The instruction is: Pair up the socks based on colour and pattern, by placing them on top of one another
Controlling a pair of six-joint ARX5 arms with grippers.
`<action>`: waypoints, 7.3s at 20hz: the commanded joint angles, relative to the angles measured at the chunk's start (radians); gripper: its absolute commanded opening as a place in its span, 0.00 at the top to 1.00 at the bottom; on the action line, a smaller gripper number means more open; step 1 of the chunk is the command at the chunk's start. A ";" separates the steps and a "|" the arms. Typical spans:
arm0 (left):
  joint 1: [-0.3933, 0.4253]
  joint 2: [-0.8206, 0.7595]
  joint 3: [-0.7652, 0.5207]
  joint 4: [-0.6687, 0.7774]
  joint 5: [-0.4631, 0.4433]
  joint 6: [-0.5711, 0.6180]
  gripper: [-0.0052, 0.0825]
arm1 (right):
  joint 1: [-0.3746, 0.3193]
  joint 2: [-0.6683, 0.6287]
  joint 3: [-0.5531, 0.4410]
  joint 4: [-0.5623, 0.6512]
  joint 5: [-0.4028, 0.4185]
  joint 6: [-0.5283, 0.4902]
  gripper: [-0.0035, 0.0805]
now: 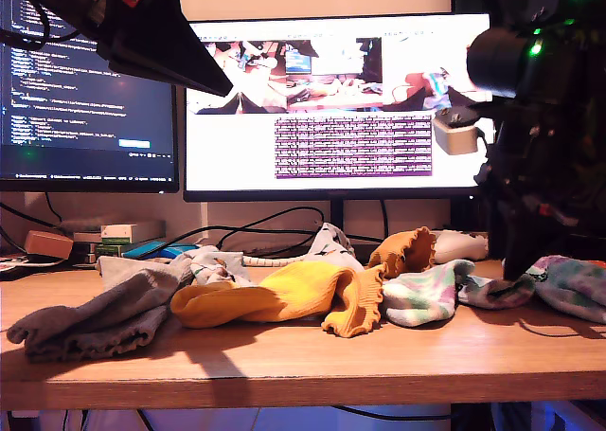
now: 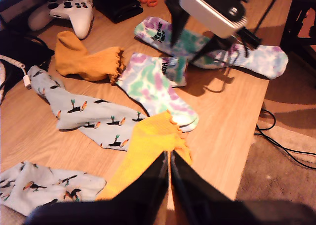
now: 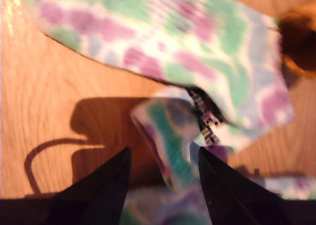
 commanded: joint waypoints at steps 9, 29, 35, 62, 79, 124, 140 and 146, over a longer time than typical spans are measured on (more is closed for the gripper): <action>-0.002 0.011 -0.015 -0.004 0.002 0.004 0.97 | 0.005 0.103 -0.010 0.046 -0.007 -0.032 0.86; -0.002 0.011 -0.015 -0.003 0.002 0.005 0.97 | 0.071 -0.253 0.184 -0.305 0.004 0.529 0.97; -0.002 0.011 -0.015 -0.002 0.003 0.005 0.97 | 0.083 -0.262 0.355 -0.753 -0.047 0.712 0.97; -0.002 0.011 -0.015 0.000 0.005 0.004 0.97 | 0.100 -0.225 0.470 -0.407 0.213 1.083 0.97; -0.012 0.137 -0.014 0.140 0.051 -0.025 0.97 | 0.100 0.062 0.470 -0.510 0.106 1.072 0.97; -0.011 0.141 -0.014 0.161 0.064 -0.023 0.97 | 0.006 -0.101 0.156 -0.306 -0.076 1.278 0.41; -0.011 0.141 -0.014 0.159 0.064 -0.026 0.97 | 0.024 -0.325 -0.259 0.269 -0.085 1.207 0.42; -0.011 0.141 -0.014 0.154 0.064 -0.027 0.97 | 0.026 -0.095 -0.098 0.250 -0.073 1.202 0.42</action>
